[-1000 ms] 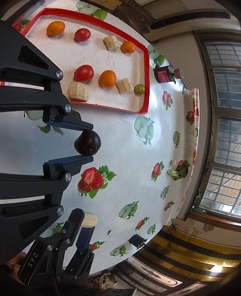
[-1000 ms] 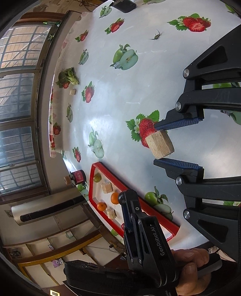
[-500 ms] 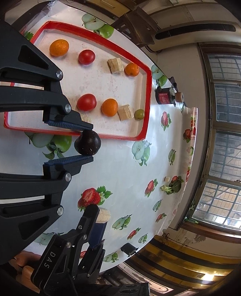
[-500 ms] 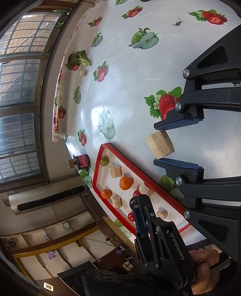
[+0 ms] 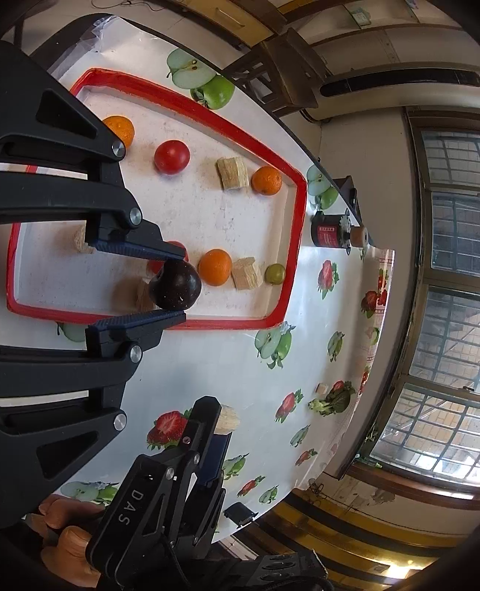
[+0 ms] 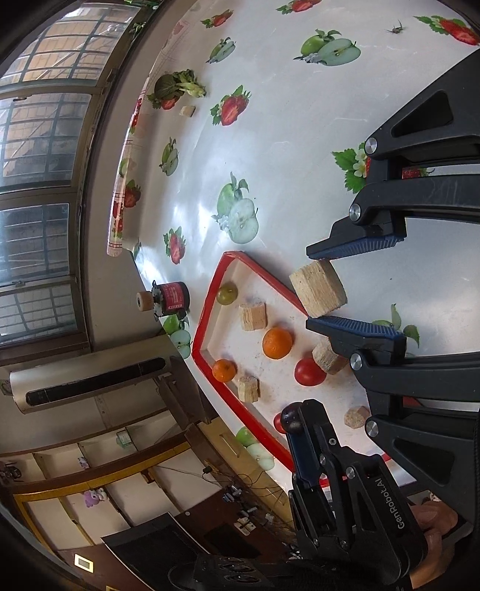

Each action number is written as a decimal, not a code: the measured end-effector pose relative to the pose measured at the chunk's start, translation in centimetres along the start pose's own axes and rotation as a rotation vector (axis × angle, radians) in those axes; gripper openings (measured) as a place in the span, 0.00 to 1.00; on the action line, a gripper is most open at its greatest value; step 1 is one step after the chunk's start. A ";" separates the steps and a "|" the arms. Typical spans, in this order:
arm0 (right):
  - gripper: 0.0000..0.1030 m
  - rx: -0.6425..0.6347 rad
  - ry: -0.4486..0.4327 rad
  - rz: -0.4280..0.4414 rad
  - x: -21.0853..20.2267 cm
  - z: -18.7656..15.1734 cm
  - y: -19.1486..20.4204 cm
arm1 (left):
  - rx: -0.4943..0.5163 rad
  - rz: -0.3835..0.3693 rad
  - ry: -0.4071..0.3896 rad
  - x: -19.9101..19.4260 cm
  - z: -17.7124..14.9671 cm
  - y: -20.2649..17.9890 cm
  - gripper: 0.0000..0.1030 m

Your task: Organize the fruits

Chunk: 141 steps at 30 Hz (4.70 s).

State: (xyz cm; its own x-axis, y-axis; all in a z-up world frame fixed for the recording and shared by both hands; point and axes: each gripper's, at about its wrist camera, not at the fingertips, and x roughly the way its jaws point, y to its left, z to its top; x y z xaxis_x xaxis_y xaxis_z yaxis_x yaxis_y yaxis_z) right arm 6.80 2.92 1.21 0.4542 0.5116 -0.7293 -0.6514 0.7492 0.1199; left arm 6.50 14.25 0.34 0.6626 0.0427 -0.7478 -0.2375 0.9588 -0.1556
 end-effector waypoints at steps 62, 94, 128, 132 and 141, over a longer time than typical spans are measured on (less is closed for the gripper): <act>0.32 -0.008 0.129 0.070 12.7 3.9 1.7 | -0.091 0.037 0.157 7.3 0.0 6.1 0.24; 0.61 -0.128 0.080 0.109 7.9 2.3 2.3 | -0.055 0.085 0.090 1.2 -3.3 5.1 0.51; 0.82 -0.522 -0.026 0.358 -1.1 -5.0 4.6 | 0.021 0.168 -0.144 -7.8 -7.9 5.0 0.74; 0.82 -0.537 -0.034 0.349 -1.8 -5.9 4.7 | 0.036 0.192 -0.169 -8.6 -8.2 4.4 0.77; 0.82 -0.510 -0.094 0.334 -3.8 -6.8 3.7 | 0.099 0.252 -0.220 -10.0 -9.1 2.8 0.77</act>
State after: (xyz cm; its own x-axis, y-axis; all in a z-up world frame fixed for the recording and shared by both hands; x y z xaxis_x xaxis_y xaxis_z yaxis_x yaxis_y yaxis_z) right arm -1.41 0.91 -0.16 0.2122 0.7363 -0.6425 -0.9657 0.2588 -0.0224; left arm -7.29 13.94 1.49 0.7317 0.3308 -0.5961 -0.3502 0.9326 0.0876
